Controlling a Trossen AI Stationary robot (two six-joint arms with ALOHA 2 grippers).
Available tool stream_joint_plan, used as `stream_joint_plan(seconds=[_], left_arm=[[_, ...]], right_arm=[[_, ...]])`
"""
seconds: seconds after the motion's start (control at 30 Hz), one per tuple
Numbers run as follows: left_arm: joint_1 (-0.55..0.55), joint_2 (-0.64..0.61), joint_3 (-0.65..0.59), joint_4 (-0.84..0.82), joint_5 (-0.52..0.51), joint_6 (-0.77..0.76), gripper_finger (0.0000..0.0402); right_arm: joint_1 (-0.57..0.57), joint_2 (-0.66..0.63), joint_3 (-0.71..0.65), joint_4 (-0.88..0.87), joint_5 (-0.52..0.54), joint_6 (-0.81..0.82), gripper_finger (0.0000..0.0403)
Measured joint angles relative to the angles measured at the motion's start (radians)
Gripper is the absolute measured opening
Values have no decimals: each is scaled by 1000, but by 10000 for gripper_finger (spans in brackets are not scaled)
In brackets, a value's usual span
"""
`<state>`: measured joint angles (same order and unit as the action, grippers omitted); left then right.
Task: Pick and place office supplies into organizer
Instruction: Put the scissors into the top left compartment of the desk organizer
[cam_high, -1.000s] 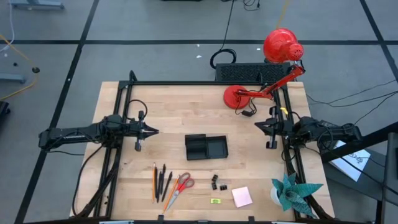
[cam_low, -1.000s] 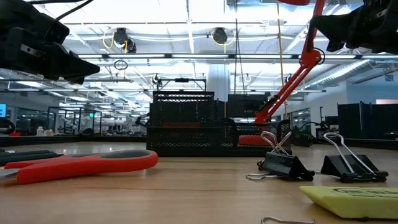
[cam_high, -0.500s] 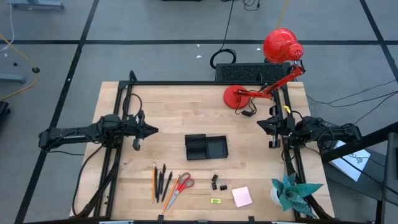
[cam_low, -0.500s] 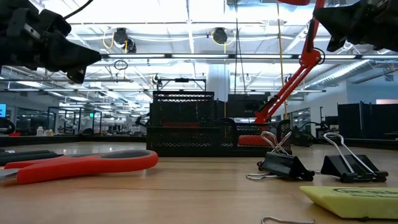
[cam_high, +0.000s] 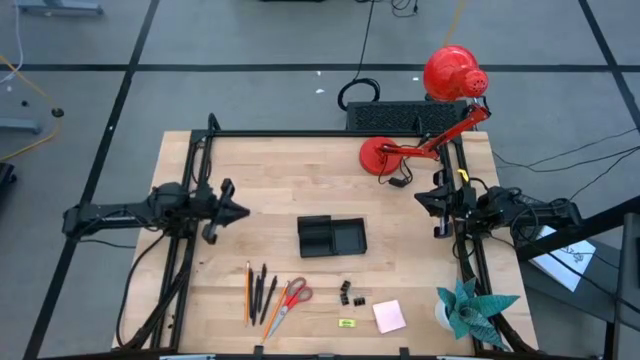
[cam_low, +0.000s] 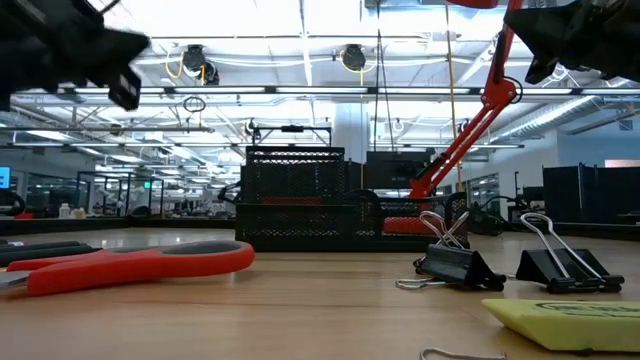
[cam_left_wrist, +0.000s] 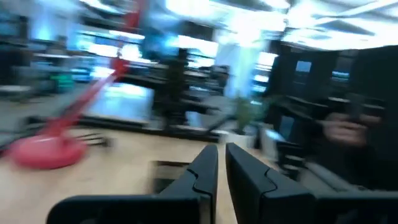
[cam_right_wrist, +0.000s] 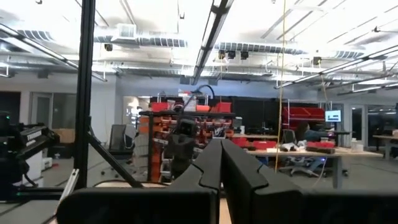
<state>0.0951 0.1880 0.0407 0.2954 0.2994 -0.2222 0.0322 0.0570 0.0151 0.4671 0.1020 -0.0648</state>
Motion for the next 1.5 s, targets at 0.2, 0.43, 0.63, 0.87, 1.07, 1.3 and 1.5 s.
stream_joint_plan(seconds=[0.2, 0.43, 0.63, 0.87, 1.07, 1.3, 1.5], left_arm=[[-172, 167, 145, -65, -165, 51, 35], [-347, 518, 386, -166, -319, 65, 35], [-486, 814, 572, -215, -397, 82, 35], [-581, 1061, 735, -294, -495, -63, 41], [-632, 1230, 863, -348, -494, -97, 101], [-604, 1368, 953, -506, -517, -313, 172], [-559, 1493, 953, -510, -482, -572, 181]], right_arm=[[0, 0, 0, 55, 2, -67, 4], [0, 0, 0, 79, 2, -119, 4], [0, 0, 0, 79, 2, -132, 4], [0, 0, 0, 83, 2, -134, 4], [0, 0, 0, 83, 3, -131, 4], [0, 0, 0, 96, 5, -133, 4], [0, 0, 0, 107, 56, -181, 4]])
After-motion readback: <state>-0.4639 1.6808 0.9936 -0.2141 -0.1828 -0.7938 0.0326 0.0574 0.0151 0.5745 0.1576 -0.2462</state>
